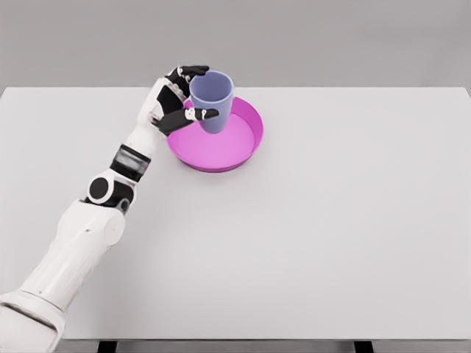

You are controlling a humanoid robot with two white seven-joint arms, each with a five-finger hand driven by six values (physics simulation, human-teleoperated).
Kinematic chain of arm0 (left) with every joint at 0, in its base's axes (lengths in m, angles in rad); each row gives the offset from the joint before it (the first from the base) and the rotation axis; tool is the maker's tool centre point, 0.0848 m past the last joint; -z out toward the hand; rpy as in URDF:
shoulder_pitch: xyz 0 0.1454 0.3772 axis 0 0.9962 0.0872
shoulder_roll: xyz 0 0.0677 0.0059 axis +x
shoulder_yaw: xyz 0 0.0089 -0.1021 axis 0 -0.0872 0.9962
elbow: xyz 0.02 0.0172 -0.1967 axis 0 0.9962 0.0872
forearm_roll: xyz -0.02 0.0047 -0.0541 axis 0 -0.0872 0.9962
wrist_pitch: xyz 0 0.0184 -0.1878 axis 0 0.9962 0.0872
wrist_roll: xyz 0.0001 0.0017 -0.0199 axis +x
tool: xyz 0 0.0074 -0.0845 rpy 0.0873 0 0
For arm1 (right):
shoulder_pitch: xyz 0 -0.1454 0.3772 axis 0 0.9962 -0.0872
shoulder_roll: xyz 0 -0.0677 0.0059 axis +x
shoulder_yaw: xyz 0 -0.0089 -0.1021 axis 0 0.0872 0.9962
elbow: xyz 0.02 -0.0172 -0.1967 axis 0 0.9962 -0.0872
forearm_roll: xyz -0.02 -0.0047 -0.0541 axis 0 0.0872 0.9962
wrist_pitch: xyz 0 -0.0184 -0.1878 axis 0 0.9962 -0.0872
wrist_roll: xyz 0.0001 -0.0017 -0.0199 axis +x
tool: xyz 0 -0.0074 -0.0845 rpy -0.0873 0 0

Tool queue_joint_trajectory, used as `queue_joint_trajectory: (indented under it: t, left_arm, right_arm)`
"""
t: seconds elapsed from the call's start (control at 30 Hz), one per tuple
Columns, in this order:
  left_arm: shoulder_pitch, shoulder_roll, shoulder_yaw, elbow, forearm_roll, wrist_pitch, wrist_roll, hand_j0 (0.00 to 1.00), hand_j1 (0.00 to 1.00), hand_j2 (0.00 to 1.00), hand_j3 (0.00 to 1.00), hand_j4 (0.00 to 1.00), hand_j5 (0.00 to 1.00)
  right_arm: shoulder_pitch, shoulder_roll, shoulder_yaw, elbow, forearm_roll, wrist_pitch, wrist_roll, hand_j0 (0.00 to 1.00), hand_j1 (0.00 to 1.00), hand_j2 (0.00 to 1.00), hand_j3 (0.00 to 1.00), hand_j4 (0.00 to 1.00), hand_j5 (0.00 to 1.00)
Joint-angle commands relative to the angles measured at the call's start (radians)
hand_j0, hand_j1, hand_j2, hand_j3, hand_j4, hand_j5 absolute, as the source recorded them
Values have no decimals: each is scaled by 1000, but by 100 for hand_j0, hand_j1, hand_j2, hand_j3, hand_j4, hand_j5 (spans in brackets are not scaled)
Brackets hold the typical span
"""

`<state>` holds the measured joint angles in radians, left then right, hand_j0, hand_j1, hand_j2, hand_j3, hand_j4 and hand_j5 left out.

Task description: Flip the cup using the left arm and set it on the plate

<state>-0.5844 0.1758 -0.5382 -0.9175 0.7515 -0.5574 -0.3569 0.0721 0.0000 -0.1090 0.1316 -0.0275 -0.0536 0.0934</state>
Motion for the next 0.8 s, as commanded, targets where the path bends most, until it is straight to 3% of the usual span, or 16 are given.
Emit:
queue_joint_trajectory:
  t: [0.0, 0.77]
  left_arm:
    - [-2, -16, -8, 72, 0, -7, -1, 50, 50, 50, 50, 50, 50]
    - [-72, -94, -14, 304, -35, -6, -1, 51, 51, 51, 51, 51, 51]
  right_arm:
    - [0, 0, 0, 0, 1, 0, 0, 100, 100, 100, 100, 100, 100]
    - [0, 0, 0, 0, 0, 0, 0, 100, 100, 100, 100, 100, 100]
